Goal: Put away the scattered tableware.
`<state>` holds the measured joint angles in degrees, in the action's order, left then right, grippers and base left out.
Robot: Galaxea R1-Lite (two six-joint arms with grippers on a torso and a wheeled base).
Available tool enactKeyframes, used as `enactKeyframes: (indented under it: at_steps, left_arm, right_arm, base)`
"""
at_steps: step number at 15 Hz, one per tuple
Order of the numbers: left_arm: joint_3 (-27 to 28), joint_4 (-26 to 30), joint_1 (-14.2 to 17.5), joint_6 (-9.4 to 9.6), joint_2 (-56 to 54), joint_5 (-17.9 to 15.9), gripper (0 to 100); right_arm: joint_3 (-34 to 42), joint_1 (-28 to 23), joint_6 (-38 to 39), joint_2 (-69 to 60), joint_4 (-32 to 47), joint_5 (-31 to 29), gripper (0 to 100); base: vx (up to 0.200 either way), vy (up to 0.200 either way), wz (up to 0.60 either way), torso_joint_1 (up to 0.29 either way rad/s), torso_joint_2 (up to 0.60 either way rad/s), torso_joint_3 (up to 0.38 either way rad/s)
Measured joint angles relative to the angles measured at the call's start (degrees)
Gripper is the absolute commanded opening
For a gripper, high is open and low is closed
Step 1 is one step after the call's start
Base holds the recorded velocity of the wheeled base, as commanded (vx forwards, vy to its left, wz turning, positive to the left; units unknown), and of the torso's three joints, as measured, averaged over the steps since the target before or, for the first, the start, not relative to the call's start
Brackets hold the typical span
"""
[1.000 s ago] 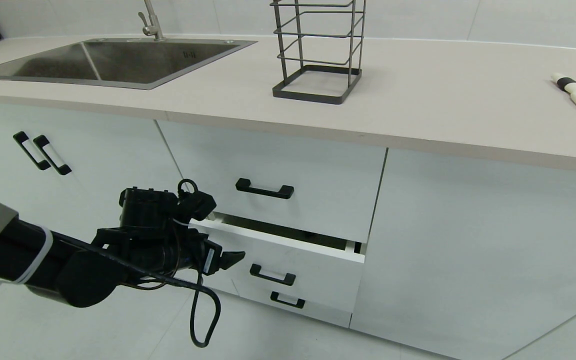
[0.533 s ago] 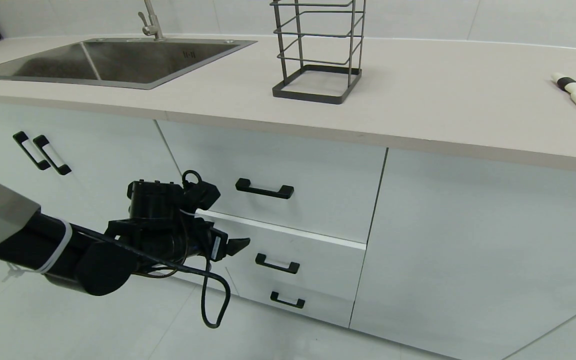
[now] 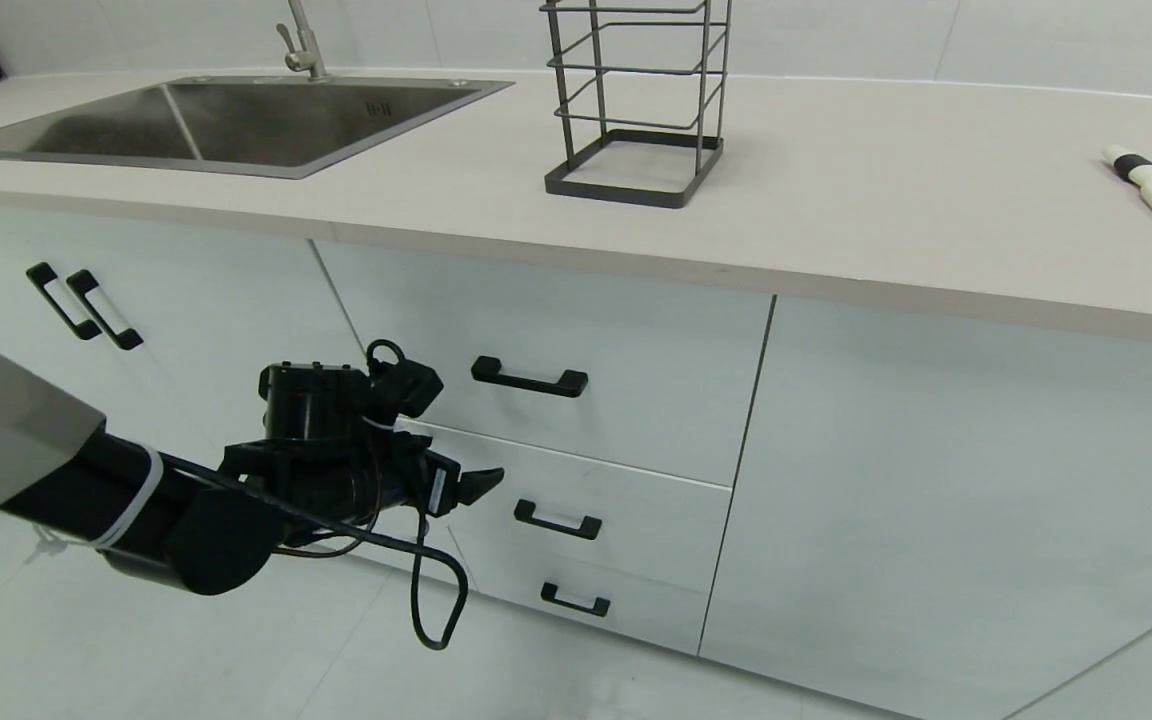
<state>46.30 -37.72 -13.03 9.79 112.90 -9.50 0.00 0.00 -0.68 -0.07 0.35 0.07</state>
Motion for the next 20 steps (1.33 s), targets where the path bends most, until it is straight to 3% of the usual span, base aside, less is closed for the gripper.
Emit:
enactKeyframes:
  at_steps: [3,7,10,13,17,20]
  left_arm:
    - [-5.0,-1.7,0.0,0.11,-2.8,-0.2,100]
    - [-16.0,-9.7,0.0,-0.11,-11.4,-0.4,100]
    - [-24.2,-13.5,0.0,-2.1,-21.7,-0.3,100]
    - [-28.1,-14.2,0.7,-4.11,-33.8,0.0,100]
    - [-35.3,-13.8,3.9,-4.79,-51.5,0.1,100]
    - [-42.4,-7.9,5.3,-5.36,-64.6,0.1,100]
  right_arm:
    - [0.0,0.0,0.0,0.0,0.0,0.0,100]
    - [0.0,0.0,0.0,0.0,0.0,0.0,100]
    - [0.0,0.0,0.0,0.0,0.0,0.0,100]
    - [0.0,0.0,-0.3,0.0,0.0,0.0,100]
    - [0.0,0.0,0.1,0.0,0.0,0.0,100]
    - [0.0,0.0,0.0,0.0,0.0,0.0,100]
  base:
    - [0.0,0.0,0.0,0.0,0.0,0.0]
    - [0.0,0.0,0.0,0.0,0.0,0.0]
    - [0.0,0.0,0.0,0.0,0.0,0.0]
    - [0.0,0.0,0.0,0.0,0.0,0.0]
    - [0.0,0.0,-0.3,0.0,0.0,0.0]
    - [0.0,0.0,-0.6,0.001,0.0,0.007]
